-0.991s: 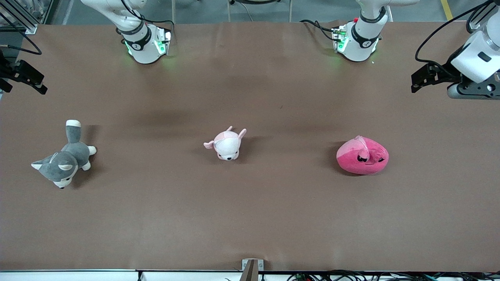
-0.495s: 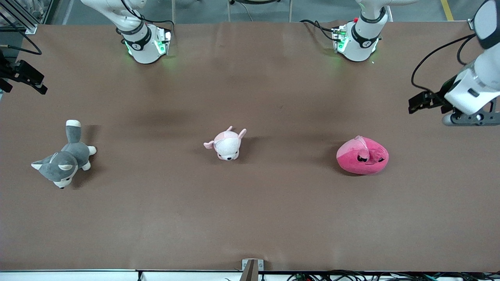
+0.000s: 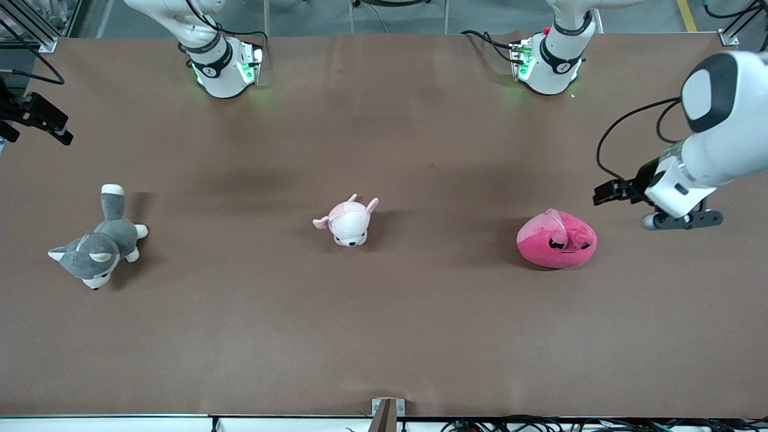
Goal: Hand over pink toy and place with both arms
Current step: 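Move the left gripper down toward the large pink plush toy, then close the left gripper on the pink plush toy's ear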
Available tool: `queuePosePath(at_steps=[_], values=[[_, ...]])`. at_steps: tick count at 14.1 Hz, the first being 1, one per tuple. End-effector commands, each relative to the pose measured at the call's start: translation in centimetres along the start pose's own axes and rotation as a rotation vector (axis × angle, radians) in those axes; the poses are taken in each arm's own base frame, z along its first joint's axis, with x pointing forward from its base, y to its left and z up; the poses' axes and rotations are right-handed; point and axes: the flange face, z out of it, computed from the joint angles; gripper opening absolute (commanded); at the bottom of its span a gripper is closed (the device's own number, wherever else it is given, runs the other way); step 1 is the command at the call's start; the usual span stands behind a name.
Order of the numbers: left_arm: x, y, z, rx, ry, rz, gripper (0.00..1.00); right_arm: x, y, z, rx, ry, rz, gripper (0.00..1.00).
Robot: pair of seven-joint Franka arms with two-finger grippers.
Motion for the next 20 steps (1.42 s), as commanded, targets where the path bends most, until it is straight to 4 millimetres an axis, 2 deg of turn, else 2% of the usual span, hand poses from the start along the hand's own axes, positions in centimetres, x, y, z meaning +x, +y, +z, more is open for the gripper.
queuePosePath(at_steps=[1, 3, 8, 11, 13, 14, 16, 18, 20], values=[[1.6, 0.6, 1.5, -0.017, -0.001, -0.014, 0.81, -0.8, 0.0, 0.0, -0.007, 0.009, -0.007, 1.00], [2.4, 0.6, 2.9, -0.009, 0.007, -0.010, 0.75, -0.8, 0.0, 0.0, -0.007, 0.007, -0.007, 1.00], [4.4, -0.5, 7.3, -0.006, 0.002, -0.025, 0.69, -0.8, 0.0, 0.1, -0.007, 0.006, -0.007, 1.00], [5.0, 0.0, 7.6, -0.008, 0.008, -0.024, 0.60, -0.8, 0.0, 0.1, -0.007, 0.006, -0.007, 1.00], [5.2, -0.3, 8.2, -0.007, 0.010, -0.027, 0.49, -0.8, 0.0, 0.1, -0.007, 0.004, -0.006, 1.00], [5.2, -0.3, 8.4, -0.007, 0.010, -0.027, 0.41, -0.8, 0.0, 0.1, -0.007, 0.003, -0.007, 1.00], [5.2, -0.4, 8.6, -0.007, 0.008, -0.029, 0.17, -0.8, 0.0, 0.1, -0.007, 0.003, -0.006, 1.00], [5.3, -0.2, 8.5, -0.007, 0.009, -0.027, 0.02, -0.8, 0.0, 0.1, -0.007, 0.000, -0.007, 1.00], [5.1, -0.2, 7.8, -0.009, 0.010, -0.028, 0.01, -0.8, 0.0, 0.2, -0.007, -0.003, -0.003, 1.00]])
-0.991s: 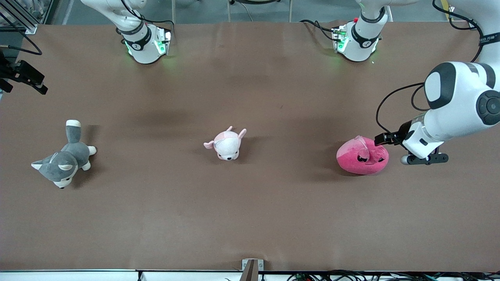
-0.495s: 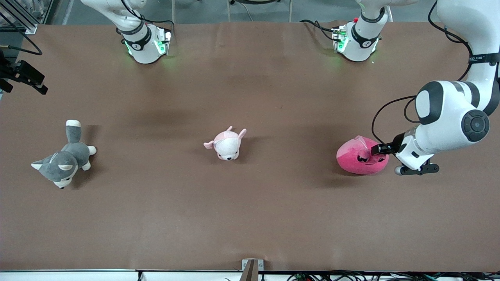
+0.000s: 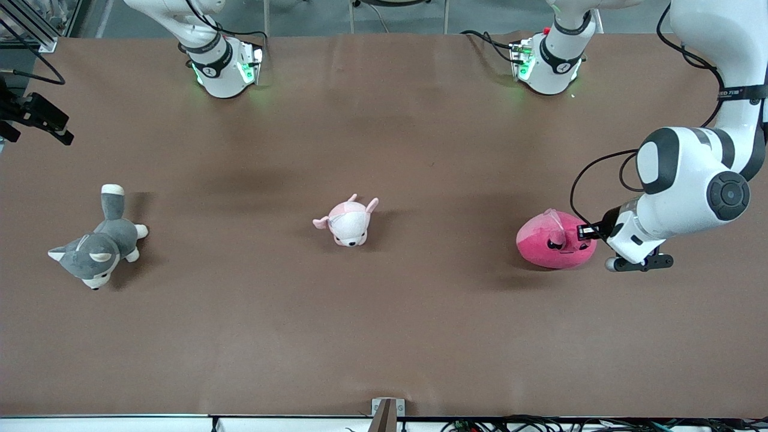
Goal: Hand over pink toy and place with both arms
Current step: 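Close the left gripper on the pink plush toy's ear, then carry the pink toy toward the right gripper while the right gripper approaches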
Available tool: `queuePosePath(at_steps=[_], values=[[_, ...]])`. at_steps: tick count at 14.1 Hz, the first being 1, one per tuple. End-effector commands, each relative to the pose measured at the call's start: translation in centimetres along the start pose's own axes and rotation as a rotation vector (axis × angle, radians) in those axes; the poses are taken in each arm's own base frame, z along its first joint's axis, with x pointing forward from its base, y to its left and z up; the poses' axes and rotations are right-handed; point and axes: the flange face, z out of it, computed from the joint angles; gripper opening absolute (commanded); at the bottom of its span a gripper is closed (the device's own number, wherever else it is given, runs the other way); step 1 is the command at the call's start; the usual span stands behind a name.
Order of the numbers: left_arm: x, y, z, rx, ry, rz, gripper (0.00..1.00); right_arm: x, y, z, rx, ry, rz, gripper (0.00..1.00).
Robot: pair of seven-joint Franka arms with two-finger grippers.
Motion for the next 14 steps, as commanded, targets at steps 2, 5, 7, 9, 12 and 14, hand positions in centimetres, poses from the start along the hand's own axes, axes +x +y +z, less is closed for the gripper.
queuePosePath(at_steps=[2, 5, 7, 9, 12, 14], values=[[-0.2, 1.0, -4.0, -0.018, 0.017, 0.002, 0.00, -0.7, -0.3, -0.1, -0.005, 0.006, -0.001, 1.00], [-1.2, 2.6, -7.4, -0.034, -0.080, 0.041, 0.01, -0.6, -0.7, 0.0, -0.002, 0.005, -0.006, 1.00], [-2.9, 6.2, -10.2, -0.045, -0.063, 0.083, 0.01, -0.6, -0.9, 0.1, -0.002, -0.001, -0.009, 0.98], [-4.5, 9.0, -12.5, -0.077, -0.037, 0.075, 0.01, -0.4, -2.2, 0.2, 0.023, 0.001, -0.017, 0.95], [-7.1, 13.8, -15.6, -0.165, -0.015, 0.058, 0.00, 0.3, -3.6, 0.4, 0.150, -0.003, 0.031, 0.86], [-8.2, 16.8, -17.7, -0.240, -0.026, 0.000, 0.00, 0.8, -5.0, 0.4, 0.197, -0.008, 0.070, 0.80]])
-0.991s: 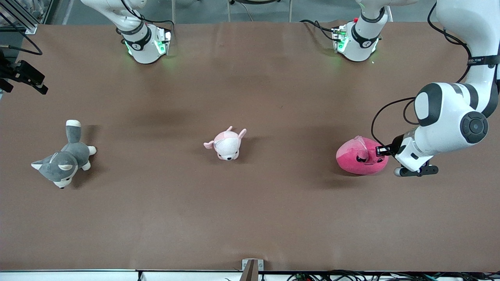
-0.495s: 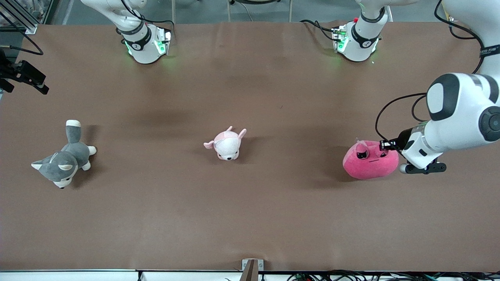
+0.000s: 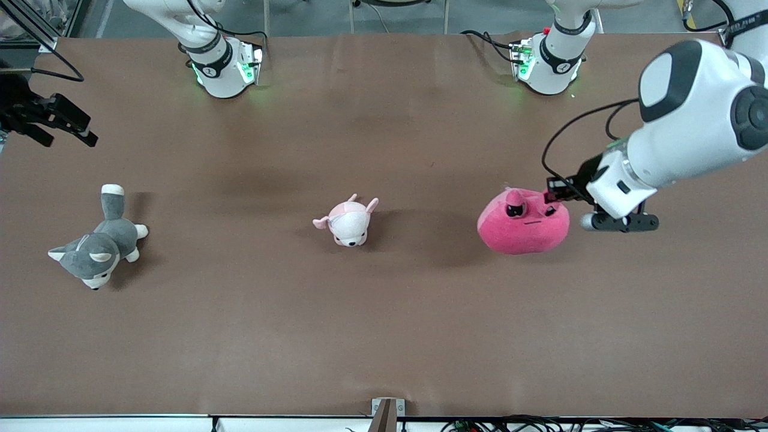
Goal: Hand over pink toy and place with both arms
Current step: 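Carry the pink toy toward the right gripper while the right gripper approaches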
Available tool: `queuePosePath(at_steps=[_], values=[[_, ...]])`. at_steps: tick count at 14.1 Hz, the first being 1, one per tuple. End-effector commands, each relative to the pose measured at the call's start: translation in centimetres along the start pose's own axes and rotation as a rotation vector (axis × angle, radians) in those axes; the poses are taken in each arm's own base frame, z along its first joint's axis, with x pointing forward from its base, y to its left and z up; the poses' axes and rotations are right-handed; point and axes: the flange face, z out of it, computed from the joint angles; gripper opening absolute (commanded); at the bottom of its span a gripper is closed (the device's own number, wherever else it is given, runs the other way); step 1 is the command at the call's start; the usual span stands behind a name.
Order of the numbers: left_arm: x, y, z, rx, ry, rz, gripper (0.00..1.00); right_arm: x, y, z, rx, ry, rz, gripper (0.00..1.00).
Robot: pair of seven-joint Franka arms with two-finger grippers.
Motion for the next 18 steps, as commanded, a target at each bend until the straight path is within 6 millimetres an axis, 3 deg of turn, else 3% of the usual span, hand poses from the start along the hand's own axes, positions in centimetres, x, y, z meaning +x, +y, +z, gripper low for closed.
queuePosePath(at_steps=[1, 3, 5, 8, 13, 16, 18], values=[[-1.4, 3.9, -2.3, -0.085, -0.011, -0.088, 0.00, 1.0, -2.1, 0.9, 0.089, -0.015, 0.052, 0.78], [-2.0, 7.0, -4.2, -0.156, -0.009, -0.169, 0.00, 1.9, -3.1, 2.6, 0.213, -0.052, 0.079, 0.75], [-2.1, 9.8, -4.0, -0.206, -0.046, -0.240, 0.00, 2.8, -4.0, 4.1, 0.355, -0.094, 0.116, 0.75], [-2.7, 14.3, -2.5, -0.260, -0.098, -0.289, 0.00, 2.9, -5.3, 4.5, 0.443, -0.123, 0.125, 0.74], [-3.9, 23.7, 0.1, -0.437, -0.061, -0.470, 0.00, 3.9, -10.7, 4.5, 0.453, -0.151, 0.100, 0.70], [-5.5, 28.7, 2.2, -0.554, -0.027, -0.559, 0.00, 4.3, -12.8, 5.1, 0.464, -0.162, 0.080, 0.70], [-5.7, 30.8, 3.9, -0.579, -0.055, -0.603, 0.00, 4.4, -13.6, 5.8, 0.489, -0.184, 0.081, 0.67]])
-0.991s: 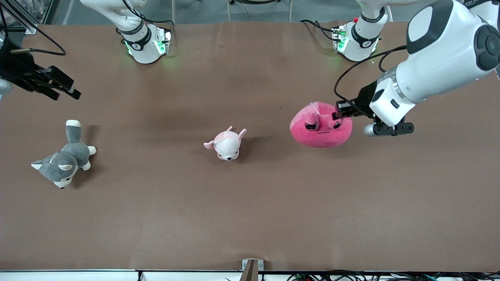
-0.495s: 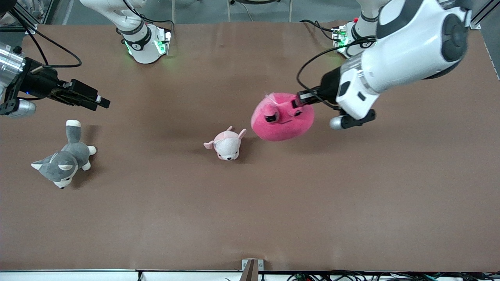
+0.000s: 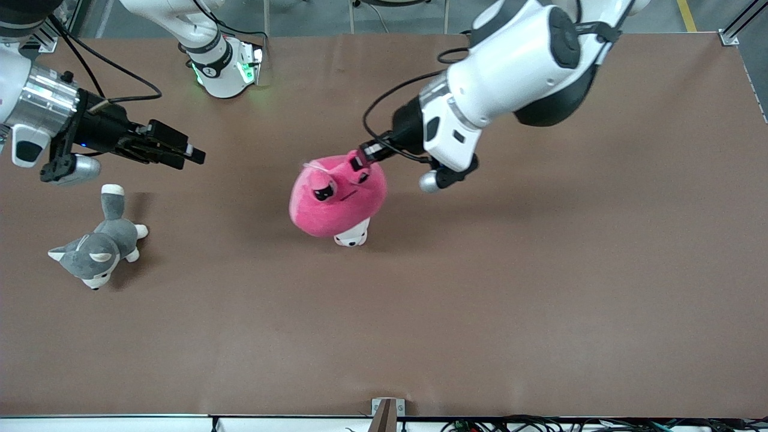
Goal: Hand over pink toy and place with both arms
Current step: 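Carry the pink toy toward the right gripper while the right gripper approaches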
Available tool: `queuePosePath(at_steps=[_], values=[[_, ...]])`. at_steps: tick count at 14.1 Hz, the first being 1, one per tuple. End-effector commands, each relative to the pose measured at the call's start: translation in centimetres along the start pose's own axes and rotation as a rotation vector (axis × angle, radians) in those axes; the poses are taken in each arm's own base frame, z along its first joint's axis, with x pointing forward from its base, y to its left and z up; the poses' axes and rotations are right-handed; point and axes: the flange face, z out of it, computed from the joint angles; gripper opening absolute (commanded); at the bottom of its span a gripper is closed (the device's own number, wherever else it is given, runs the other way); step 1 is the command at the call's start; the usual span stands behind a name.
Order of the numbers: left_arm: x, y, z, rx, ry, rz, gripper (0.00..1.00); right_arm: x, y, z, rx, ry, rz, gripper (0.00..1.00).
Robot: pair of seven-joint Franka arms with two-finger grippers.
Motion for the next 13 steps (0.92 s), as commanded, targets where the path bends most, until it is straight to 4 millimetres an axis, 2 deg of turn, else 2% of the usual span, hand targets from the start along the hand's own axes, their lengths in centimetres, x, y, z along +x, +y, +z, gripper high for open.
queuePosePath(at_steps=[1, 5, 8, 10, 13], values=[[-1.4, 1.5, 2.6, -0.033, -0.048, -0.038, 0.00, 0.8, -0.7, 0.8, 0.067, -0.025, 0.028, 0.67], [-3.4, 1.0, 6.1, -0.034, -0.067, -0.027, 0.00, 0.8, -1.2, 1.2, 0.074, -0.030, 0.015, 0.68], [-4.0, 0.5, 7.7, -0.017, -0.075, -0.019, 0.00, 0.3, -2.6, 1.7, 0.069, -0.036, -0.009, 0.68], [-4.3, 0.3, 8.1, -0.010, -0.078, -0.016, 0.00, 0.0, -3.2, 2.5, 0.038, -0.046, -0.028, 0.68], [-4.9, 0.1, 9.1, -0.015, -0.079, -0.012, 0.00, -0.8, -5.0, 4.5, -0.102, -0.018, -0.112, 0.68]])
